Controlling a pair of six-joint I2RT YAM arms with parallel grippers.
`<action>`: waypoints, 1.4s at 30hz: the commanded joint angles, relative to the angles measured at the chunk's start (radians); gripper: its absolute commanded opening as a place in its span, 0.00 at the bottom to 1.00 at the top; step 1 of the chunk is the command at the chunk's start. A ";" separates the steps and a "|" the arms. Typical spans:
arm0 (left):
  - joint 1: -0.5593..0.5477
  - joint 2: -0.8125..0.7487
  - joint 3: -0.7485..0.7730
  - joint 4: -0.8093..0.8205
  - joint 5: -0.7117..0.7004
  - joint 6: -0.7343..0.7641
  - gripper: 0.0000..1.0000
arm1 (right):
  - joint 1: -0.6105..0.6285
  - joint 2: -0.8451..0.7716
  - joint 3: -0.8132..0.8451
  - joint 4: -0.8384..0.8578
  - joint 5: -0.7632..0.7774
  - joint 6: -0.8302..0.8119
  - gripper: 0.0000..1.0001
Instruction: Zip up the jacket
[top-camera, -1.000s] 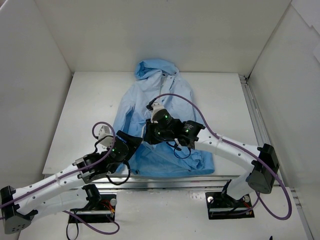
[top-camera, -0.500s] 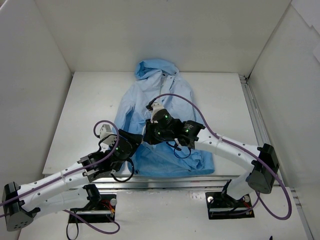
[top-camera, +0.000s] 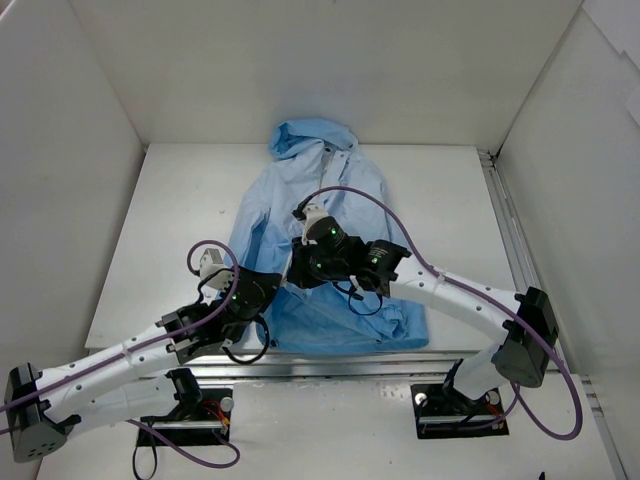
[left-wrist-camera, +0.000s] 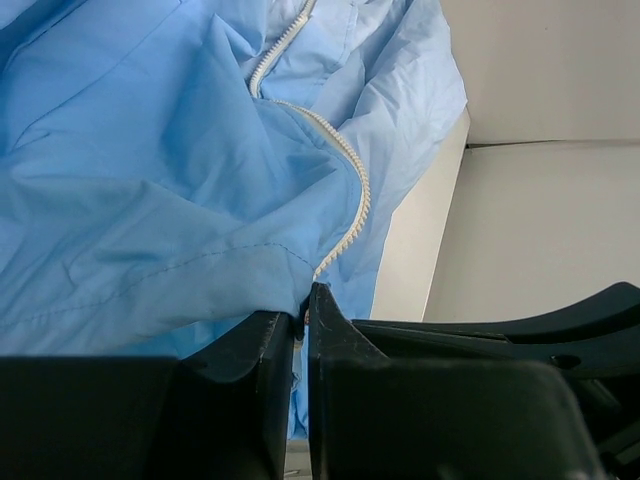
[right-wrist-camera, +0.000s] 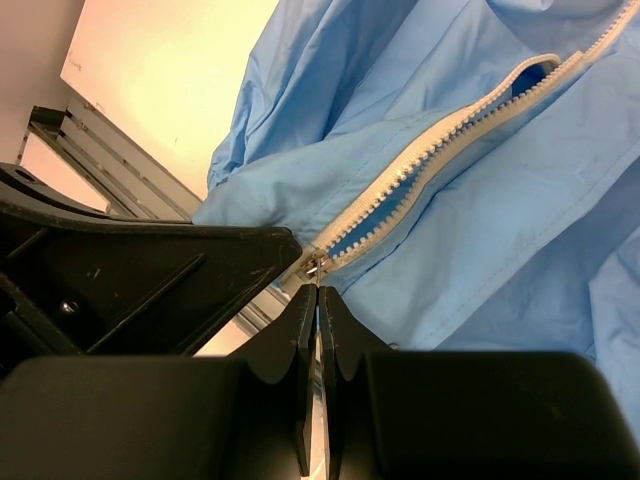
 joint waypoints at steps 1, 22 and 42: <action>-0.006 -0.019 0.020 0.009 -0.007 0.006 0.00 | -0.004 -0.003 0.053 0.055 -0.016 -0.034 0.00; -0.006 -0.150 0.057 -0.125 0.129 0.075 0.00 | -0.017 0.043 0.065 0.061 -0.019 -0.283 0.00; -0.006 -0.211 0.077 -0.084 0.184 0.327 0.00 | -0.075 0.096 0.024 0.015 0.137 -0.323 0.00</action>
